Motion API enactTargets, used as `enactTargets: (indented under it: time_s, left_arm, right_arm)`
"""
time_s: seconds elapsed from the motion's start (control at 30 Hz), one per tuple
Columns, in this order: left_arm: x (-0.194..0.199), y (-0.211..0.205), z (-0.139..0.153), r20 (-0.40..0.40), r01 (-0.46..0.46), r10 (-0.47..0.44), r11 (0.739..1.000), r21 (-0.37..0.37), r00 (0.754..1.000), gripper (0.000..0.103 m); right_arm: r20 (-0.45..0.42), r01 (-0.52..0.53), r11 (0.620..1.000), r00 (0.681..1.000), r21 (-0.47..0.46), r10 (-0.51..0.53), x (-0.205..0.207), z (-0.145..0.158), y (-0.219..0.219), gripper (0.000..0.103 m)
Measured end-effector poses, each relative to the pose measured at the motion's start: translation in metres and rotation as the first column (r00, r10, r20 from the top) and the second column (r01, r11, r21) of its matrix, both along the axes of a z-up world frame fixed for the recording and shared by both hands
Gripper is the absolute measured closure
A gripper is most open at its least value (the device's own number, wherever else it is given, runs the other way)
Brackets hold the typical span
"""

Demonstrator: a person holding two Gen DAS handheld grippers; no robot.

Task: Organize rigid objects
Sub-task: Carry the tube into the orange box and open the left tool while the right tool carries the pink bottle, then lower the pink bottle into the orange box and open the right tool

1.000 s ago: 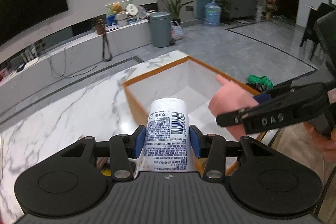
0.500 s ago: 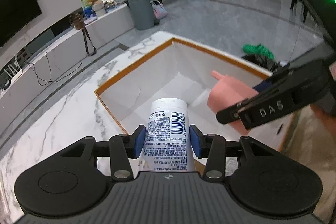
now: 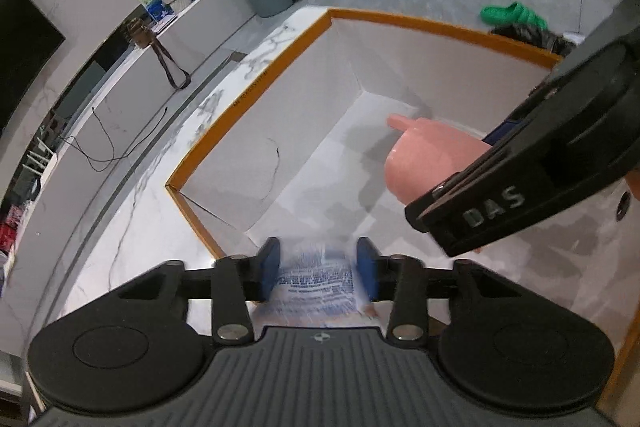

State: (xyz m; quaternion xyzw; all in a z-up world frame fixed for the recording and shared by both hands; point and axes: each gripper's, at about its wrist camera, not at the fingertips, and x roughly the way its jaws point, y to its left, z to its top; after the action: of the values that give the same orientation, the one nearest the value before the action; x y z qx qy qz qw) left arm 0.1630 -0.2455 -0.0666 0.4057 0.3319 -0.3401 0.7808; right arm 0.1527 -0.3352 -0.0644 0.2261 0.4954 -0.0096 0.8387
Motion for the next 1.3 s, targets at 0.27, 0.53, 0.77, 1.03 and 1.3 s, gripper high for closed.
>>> enactTargets:
  time_s: [0.27,0.53,0.77,1.03,1.3]
  left_arm:
    - [0.008,0.002,-0.009,0.002,-0.009,0.009,0.999,0.031,1.0,0.08]
    - [0.008,0.025,0.009,-0.066,-0.06,0.052,0.991,-0.119,0.996,0.078]
    - [0.012,0.058,0.038,-0.148,-0.174,0.131,0.927,-0.332,0.98,0.07]
    - [0.016,0.078,0.044,-0.183,-0.266,0.21,0.889,-0.374,0.96,0.066]
    - [0.014,0.084,0.041,-0.199,-0.27,0.207,0.885,-0.378,0.958,0.065]
  right_arm:
    - [-0.043,-0.017,1.0,0.999,0.006,0.018,0.012,-0.012,0.007,0.046]
    - [-0.071,-0.006,1.0,0.997,-0.015,0.005,0.014,-0.014,0.004,0.046]
    - [-0.133,-0.031,0.999,0.991,-0.042,0.025,0.021,-0.019,0.011,0.046]
    - [-0.187,-0.086,0.996,0.979,-0.04,0.077,0.029,-0.026,0.03,0.046]
    - [-0.212,-0.149,0.987,0.968,-0.054,0.135,0.031,-0.026,0.04,0.046]
